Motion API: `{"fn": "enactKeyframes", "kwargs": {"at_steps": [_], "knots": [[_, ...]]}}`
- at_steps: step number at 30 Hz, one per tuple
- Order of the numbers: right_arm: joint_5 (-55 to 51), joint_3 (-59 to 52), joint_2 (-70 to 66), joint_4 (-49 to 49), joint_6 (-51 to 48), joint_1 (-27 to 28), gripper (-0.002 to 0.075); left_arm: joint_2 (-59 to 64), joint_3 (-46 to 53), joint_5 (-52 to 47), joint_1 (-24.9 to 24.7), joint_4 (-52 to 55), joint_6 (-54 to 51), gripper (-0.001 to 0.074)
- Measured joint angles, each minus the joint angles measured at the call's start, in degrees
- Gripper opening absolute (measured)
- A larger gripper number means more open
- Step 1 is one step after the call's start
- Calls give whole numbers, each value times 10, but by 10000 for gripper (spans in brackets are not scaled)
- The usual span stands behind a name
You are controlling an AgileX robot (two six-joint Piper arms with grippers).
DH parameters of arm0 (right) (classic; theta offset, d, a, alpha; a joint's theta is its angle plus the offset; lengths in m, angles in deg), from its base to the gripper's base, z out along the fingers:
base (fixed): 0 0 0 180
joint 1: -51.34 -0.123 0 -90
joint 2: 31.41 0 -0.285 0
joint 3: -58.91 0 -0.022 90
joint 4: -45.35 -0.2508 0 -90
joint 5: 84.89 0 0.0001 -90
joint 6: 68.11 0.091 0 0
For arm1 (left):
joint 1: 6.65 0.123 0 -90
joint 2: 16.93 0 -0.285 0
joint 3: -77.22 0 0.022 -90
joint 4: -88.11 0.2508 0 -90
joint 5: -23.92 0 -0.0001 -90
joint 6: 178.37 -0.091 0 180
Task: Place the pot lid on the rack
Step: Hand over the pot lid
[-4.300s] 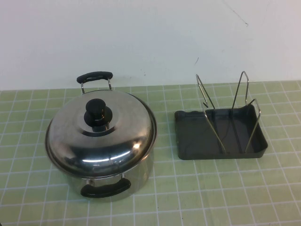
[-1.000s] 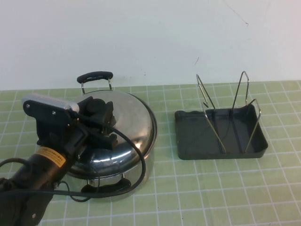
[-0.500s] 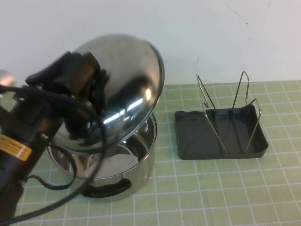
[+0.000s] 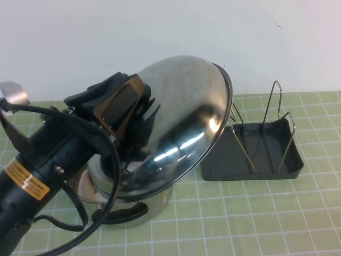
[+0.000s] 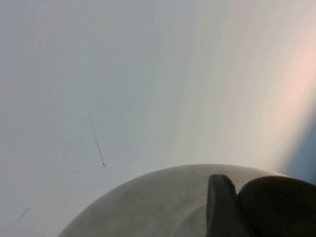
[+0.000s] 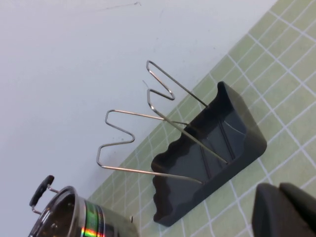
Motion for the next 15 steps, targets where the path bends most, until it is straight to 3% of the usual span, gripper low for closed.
{"fn": "enactKeyframes", "kwargs": {"at_steps": [6, 9, 11, 15], "knots": [[-17, 0, 0, -3, -2, 0, -1, 13, 0, 0, 0, 6, 0, 322], [-23, 0, 0, -63, -57, -4, -1, 13, 0, 0, 0, 6, 0, 322], [-29, 7, 0, -175, -163, -11, -1, 13, 0, 0, 0, 6, 1, 322], [-61, 62, -44, -463, -501, -16, -1, 13, 0, 1, 0, 6, -21, 322]]}}
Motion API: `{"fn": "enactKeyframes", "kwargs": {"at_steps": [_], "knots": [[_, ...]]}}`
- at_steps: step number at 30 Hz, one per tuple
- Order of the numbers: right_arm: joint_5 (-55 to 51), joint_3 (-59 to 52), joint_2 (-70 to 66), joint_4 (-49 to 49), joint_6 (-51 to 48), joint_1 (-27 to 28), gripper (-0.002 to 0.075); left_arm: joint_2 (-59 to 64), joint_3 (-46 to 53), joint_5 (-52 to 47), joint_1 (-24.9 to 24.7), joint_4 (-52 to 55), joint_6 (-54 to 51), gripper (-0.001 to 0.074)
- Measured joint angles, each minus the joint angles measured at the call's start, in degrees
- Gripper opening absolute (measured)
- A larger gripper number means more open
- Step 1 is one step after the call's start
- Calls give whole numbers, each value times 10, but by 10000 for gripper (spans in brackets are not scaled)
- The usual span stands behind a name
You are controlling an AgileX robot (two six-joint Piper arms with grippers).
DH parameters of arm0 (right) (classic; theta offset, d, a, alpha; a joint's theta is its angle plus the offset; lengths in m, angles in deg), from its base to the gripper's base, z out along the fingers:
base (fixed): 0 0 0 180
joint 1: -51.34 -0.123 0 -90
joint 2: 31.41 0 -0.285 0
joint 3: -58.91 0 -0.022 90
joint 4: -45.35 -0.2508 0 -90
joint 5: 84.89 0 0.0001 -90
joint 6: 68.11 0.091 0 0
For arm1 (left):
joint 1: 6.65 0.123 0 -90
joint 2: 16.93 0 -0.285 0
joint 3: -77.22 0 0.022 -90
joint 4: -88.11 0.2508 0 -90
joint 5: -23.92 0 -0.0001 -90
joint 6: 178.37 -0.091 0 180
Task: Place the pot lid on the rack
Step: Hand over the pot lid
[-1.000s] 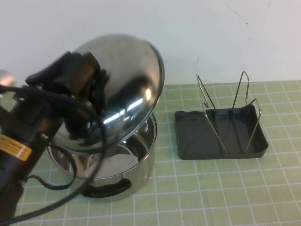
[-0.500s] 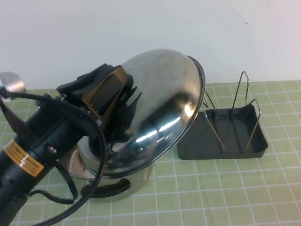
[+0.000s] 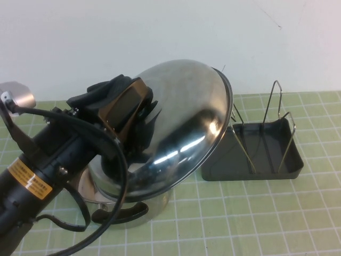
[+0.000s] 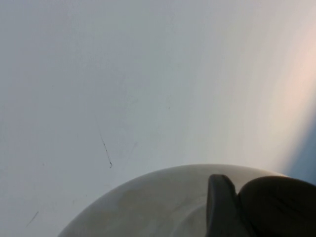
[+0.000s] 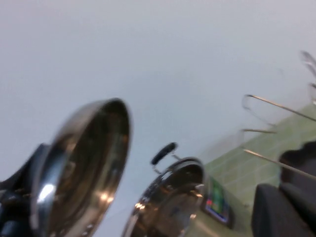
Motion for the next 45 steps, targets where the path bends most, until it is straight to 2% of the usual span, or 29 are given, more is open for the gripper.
{"fn": "enactKeyframes", "kwargs": {"at_steps": [1, 3, 6, 8, 11, 16, 19, 31, 40, 43, 45], "knots": [[-24, 17, -28, -86, -85, 0, -1, 0, -1, 0, 0, 0, -6, 322], [-73, 46, -94, -150, -184, 0, -1, 0, -11, 0, 0, 0, -10, 322], [-168, 97, -211, -184, -239, 0, 13, 0, -29, 0, 0, 6, -11, 322], [-225, 136, -291, -188, -262, 0, 52, 0, -37, 0, 0, 14, -11, 322], [-302, 193, -384, -189, -282, 0, 164, 0, -40, 1, 0, 18, -11, 321], [-397, 271, -499, -190, -280, -1, 426, 0, -40, 1, 0, 22, -12, 322], [-414, 305, -548, -190, -272, -7, 491, 0, -40, 1, 0, 24, -12, 322], [-387, 403, -689, -190, -267, -119, 518, 0, -40, 1, 0, 53, -20, 321], [-325, 484, -759, -191, -317, -194, 517, 1, -40, 0, 0, 81, -22, 321], [-317, 507, -774, -191, -353, -212, 472, 1, -40, 0, 0, 94, -15, 321], [-311, 521, -779, -193, -370, -223, 385, 1, -40, 0, 0, 95, -14, 321]]}}
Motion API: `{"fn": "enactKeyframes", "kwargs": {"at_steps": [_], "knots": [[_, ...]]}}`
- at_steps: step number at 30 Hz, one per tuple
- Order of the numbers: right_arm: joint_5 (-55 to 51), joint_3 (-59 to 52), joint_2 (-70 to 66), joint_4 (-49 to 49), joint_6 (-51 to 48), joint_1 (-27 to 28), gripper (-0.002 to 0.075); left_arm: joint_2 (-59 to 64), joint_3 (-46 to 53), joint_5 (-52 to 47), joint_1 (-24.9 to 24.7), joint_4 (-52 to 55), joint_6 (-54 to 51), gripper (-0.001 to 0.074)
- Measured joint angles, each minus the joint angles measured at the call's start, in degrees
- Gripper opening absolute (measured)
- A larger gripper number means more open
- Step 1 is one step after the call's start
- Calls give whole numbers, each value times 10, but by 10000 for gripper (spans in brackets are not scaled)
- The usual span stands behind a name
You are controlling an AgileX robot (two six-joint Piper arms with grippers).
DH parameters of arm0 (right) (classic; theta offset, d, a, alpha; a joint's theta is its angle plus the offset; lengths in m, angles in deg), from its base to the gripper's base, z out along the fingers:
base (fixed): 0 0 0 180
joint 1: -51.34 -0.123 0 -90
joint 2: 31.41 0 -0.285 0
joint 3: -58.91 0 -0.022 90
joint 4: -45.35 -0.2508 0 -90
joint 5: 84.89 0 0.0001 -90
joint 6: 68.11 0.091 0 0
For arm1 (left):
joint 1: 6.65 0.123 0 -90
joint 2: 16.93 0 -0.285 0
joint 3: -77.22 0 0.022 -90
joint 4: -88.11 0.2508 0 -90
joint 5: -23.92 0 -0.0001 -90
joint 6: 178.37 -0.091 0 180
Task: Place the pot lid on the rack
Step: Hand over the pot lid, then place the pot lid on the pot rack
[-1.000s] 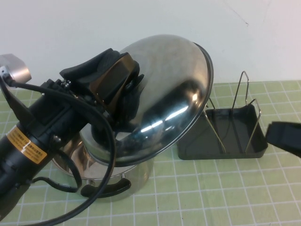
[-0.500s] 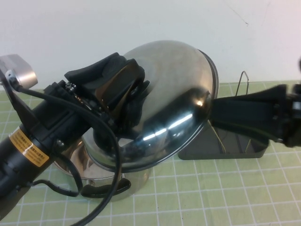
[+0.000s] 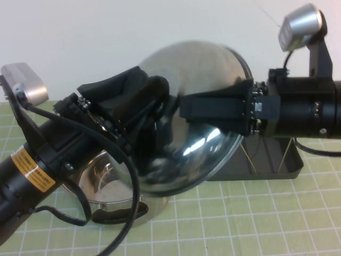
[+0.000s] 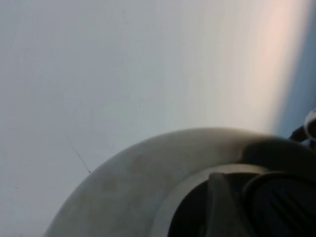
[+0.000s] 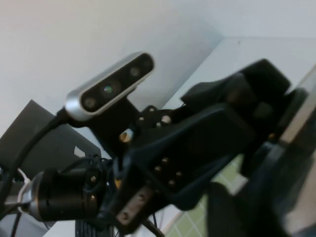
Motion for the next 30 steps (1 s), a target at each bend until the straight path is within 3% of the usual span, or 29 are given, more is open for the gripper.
{"fn": "enactKeyframes", "kwargs": {"at_steps": [3, 6, 9, 13, 25, 30], "knots": [[12, 16, -2, -3, -10, -20, 204, 1, -1, -4, 4, -8, 1, 319], [30, 18, -4, 5, -20, -35, 183, 0, -2, -2, 5, -22, 5, 375], [42, 21, -6, 6, -29, -39, 181, 0, -2, 3, 5, -22, 7, 493], [50, 22, -6, 7, -45, -40, 181, 0, -3, 7, 4, -25, 7, 566], [102, 22, -8, 6, -105, -41, 179, -35, -3, 2, 4, -76, -95, 583], [125, 23, -2, 16, -111, -41, 170, -79, -3, -67, 4, -88, -163, 568]]}}
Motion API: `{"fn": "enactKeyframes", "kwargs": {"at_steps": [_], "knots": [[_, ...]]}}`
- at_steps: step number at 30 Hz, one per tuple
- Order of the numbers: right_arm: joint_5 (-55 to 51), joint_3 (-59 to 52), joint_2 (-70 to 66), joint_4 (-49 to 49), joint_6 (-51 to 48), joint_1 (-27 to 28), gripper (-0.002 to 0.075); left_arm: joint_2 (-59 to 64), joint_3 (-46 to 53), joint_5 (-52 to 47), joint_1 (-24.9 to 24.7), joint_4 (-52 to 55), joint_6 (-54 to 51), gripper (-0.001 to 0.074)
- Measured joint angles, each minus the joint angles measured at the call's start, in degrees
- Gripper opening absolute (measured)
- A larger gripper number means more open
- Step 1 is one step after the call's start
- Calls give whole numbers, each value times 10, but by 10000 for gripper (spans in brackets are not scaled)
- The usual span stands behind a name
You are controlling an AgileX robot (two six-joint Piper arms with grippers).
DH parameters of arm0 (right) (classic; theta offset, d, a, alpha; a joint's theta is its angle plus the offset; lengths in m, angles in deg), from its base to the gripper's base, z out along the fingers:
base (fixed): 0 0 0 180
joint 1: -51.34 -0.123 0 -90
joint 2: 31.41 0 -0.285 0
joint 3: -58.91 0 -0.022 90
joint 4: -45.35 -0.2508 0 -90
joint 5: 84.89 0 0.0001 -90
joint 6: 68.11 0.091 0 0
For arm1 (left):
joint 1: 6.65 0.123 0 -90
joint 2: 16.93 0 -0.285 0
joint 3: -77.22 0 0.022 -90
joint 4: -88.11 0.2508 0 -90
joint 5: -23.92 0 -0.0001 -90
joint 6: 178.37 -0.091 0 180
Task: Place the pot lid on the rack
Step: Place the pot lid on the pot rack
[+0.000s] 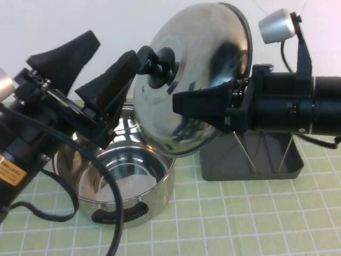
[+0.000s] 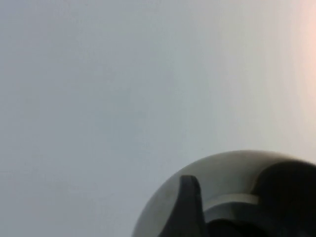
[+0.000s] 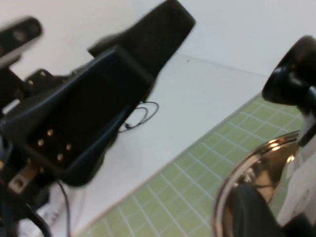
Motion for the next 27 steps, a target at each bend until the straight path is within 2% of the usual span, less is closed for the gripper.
{"fn": "enactKeyframes", "kwargs": {"at_steps": [2, 5, 7, 10, 14, 17, 21, 27], "knots": [[13, 3, 14, 40, 2, 0, 170, -21, 0, -42, -1, -12, -36, 517], [37, 4, 53, 151, 44, 0, 170, -63, 0, -139, -1, -49, -115, 344], [52, 4, 84, 242, 97, 0, 170, -95, 0, -215, -1, -84, -165, 190], [58, 9, 122, 407, 210, 0, 170, -132, 0, -311, -1, -124, -211, 57], [19, 28, 123, 651, 368, 0, 170, -150, 0, -390, -1, -140, -225, 12], [-3, 40, 98, 780, 448, 0, 170, -151, 0, -437, -1, -143, -227, 3], [-6, 56, 57, 864, 494, 0, 170, -151, 0, -481, -1, -144, -225, 2], [22, 71, -3, 879, 503, 0, 170, -151, 0, -494, -1, -145, -225, 1]]}}
